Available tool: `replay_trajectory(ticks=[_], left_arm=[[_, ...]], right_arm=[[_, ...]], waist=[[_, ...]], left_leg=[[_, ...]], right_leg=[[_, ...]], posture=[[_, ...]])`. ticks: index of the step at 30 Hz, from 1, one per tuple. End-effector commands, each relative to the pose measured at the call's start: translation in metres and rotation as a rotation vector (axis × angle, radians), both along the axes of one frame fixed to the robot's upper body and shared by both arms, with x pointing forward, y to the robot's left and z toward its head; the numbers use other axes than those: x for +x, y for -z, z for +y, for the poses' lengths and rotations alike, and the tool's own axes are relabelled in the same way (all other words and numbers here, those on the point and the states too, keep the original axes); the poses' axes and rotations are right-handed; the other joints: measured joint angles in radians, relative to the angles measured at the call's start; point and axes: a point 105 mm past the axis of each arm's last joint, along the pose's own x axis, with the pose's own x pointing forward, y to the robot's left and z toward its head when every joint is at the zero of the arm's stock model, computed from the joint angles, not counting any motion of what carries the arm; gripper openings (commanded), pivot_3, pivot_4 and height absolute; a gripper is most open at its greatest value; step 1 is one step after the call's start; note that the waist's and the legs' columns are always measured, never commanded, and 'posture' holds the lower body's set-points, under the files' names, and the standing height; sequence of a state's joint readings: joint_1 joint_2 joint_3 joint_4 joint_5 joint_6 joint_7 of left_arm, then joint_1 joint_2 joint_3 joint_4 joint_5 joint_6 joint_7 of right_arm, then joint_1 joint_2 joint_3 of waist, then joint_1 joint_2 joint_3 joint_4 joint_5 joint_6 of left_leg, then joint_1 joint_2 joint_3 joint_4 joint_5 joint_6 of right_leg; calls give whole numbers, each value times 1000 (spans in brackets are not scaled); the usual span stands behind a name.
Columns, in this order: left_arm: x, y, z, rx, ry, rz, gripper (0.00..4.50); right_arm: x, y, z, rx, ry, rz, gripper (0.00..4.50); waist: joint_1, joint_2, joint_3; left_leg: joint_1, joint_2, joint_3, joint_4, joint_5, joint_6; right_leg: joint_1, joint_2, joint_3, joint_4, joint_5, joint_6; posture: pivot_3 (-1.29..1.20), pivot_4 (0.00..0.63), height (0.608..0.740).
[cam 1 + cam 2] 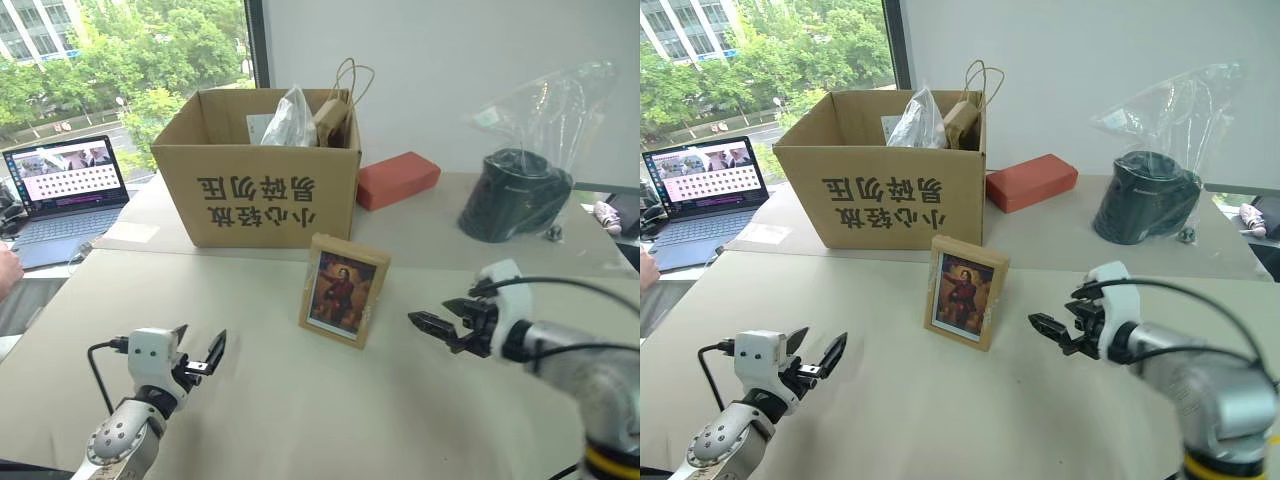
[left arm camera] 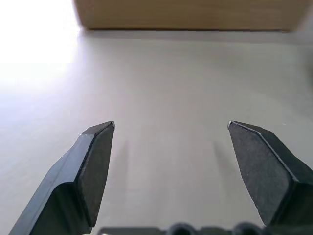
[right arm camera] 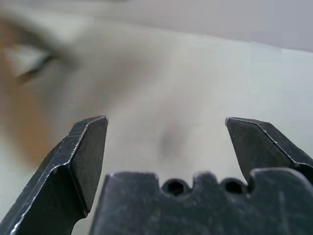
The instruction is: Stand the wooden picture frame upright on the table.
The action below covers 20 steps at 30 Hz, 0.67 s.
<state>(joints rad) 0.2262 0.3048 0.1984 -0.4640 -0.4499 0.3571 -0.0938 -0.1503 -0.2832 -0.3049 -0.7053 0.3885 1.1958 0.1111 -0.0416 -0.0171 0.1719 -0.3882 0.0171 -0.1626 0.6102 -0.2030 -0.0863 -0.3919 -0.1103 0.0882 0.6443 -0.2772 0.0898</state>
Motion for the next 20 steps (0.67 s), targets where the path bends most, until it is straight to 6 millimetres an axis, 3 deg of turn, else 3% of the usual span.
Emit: replay_trajectory(ticks=[1, 4, 7, 20], left_arm=[[14, 2, 0, -37, -68, -19, 3982], [19, 5, -8, 21, -19, -23, 3982], [21, 4, -4, 26, -33, -37, 3982], [24, 0, -5, 46, -23, -61, 3982]], right_arm=[[-8, -10, -5, -103, 187, -231, 4487], [-10, 7, 10, -92, 167, -241, 4487], [-9, 10, 17, -101, 143, -272, 4487], [-10, 16, 14, -182, 131, -279, 4487]], waist=[[4, 0, 0], [-7, 0, -1], [-19, 0, 0], [-19, 0, 0]], left_leg=[[0, -1, 0, 0, 0, 0], [0, 0, 0, -1, 0, 0], [2, 0, 1, -2, 0, 0], [3, 0, 0, -2, 0, 0]], right_leg=[[0, 0, 0, 0, 0, 0], [0, -1, 0, -1, 2, -3], [0, 0, 1, 0, 3, -4], [1, 0, 0, 0, 1, -1]], posture=[[0, 150, 740], [0, 150, 740], [0, 150, 740], [0, 150, 740]])
